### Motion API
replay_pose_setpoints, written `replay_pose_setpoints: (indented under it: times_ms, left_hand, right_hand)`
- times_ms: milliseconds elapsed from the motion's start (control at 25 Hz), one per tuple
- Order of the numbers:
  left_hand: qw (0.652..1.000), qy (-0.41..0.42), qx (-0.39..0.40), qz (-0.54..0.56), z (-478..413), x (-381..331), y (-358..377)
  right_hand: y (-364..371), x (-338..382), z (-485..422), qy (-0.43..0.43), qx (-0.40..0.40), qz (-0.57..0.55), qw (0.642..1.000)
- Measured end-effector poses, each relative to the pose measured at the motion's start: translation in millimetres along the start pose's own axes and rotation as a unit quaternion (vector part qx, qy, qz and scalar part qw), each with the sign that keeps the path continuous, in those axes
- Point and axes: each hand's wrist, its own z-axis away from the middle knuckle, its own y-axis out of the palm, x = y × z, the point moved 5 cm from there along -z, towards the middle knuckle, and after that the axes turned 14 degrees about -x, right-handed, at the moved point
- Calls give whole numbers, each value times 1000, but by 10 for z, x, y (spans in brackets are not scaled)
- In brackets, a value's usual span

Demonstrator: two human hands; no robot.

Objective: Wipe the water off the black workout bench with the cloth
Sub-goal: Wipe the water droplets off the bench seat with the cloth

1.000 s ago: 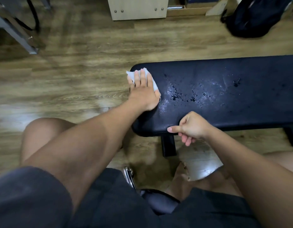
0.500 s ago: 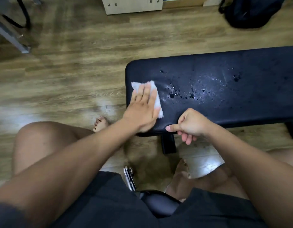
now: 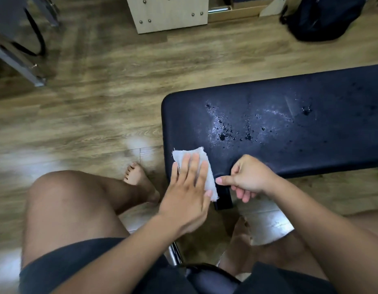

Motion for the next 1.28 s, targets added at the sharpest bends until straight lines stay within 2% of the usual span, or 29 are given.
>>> replay_pose_setpoints:
  times_ms: [80, 360, 440, 520, 680, 760, 880, 1040, 1160, 1280]
  left_hand:
    - [1000, 8, -7, -23, -234, 131, -30]
    - [995, -91, 35, -23, -1804, 622, -113]
    - [995, -90, 33, -15, -1692, 563, -107]
    - [997, -67, 27, -8, -1190, 385, -92]
    - [999, 22, 11, -25, -87, 85, -102]
    - [998, 36, 13, -55, -156, 160, -71]
    - [996, 15, 26, -88, -864, 370, -85]
    - [993, -81, 48, -74, -1768, 661, -147]
    - [994, -83, 33, -69, -1449, 461, -152]
    - [997, -25, 13, -66, -417, 102, -130]
  right_hand:
    - [-16, 9, -2, 0, 11, 3, 1000]
    - [-74, 33, -68, 42, 60, -1, 997]
    - [-74, 22, -69, 45, 55, -5, 997]
    - [-60, 11, -67, 38, 43, -9, 998]
    - [-28, -10, -74, 34, 36, -8, 999]
    - [-23, -9, -86, 33, 43, -1, 999]
    - [-50, 19, -101, 32, 55, 4, 998]
    - [-80, 36, -101, 39, 59, 10, 997]
    - [-79, 40, -70, 39, 51, 7, 998]
    - [-55, 19, -60, 35, 40, 9, 999]
